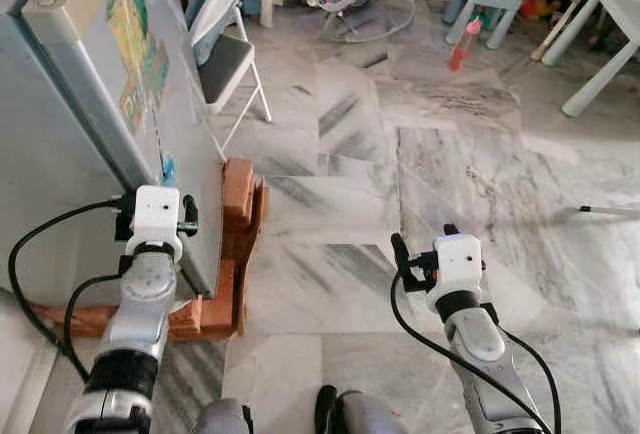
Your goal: Restocking fridge
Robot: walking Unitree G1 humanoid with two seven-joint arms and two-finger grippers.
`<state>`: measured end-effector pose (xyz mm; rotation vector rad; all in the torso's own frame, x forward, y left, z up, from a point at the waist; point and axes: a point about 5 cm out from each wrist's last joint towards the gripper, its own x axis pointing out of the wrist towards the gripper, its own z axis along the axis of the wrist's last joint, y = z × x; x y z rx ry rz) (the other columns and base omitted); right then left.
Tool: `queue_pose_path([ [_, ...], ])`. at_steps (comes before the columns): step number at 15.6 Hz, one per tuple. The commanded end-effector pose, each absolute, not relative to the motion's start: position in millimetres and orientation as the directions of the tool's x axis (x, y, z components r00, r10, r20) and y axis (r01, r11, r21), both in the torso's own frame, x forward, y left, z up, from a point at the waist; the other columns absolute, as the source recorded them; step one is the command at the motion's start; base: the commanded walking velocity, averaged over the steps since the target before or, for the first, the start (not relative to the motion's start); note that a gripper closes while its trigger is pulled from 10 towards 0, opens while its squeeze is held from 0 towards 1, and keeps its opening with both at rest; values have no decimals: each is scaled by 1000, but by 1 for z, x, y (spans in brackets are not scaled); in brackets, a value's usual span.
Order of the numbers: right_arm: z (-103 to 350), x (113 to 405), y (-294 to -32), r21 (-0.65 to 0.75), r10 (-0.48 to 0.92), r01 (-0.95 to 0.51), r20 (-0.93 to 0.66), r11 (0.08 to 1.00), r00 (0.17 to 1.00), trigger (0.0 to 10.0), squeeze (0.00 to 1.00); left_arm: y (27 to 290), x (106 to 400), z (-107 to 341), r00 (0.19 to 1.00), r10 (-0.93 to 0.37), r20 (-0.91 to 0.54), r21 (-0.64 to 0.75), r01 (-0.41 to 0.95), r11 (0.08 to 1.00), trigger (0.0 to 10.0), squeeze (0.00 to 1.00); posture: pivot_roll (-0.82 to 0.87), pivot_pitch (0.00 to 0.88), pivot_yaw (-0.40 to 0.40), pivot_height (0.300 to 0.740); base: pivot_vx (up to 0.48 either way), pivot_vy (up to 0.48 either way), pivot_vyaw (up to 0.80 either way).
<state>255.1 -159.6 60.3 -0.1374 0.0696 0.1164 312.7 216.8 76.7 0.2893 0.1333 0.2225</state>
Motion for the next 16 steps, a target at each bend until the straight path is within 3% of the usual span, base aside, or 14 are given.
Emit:
queue_pose_path([
  [1,60,252,-164,-139,99,-110,-87,984,991,10000,0,227,318,85,960,273,-62,304,-242,921,10000,0,116,149,-77,740,0,0,0],
  [3,59,250,-161,-130,123,-135,-97,982,988,10000,0,223,324,92,966,255,-36,283,-235,930,10000,0,116,151,-81,740,0,0,0],
  [4,56,247,-158,-121,158,-172,-118,978,980,10000,0,202,331,104,987,156,23,320,-155,935,10000,0,118,152,-88,740,0,0,0],
  [5,48,243,-158,-130,193,-217,-170,968,966,10000,0,132,329,120,976,-194,94,339,152,929,10000,0,132,153,-96,740,0,0,0],
  [7,37,239,-162,-107,200,-232,-251,967,947,10000,0,47,304,127,839,-532,117,305,479,823,10000,0,122,146,-96,740,0,0,0],
  [9,32,239,-163,-110,200,-240,-289,964,936,10000,0,25,300,129,807,-578,122,256,537,804,10000,0,111,143,-93,740,0,0,0],
  [11,33,237,-162,-109,202,-241,-282,964,938,10000,0,35,311,129,859,-497,124,216,466,858,10000,0,102,137,-87,740,0,0,0],
  [16,31,239,-160,-77,224,-257,-297,963,928,10000,0,91,316,133,926,-354,133,216,321,922,10000,0,125,133,-89,740,0,0,0],
])
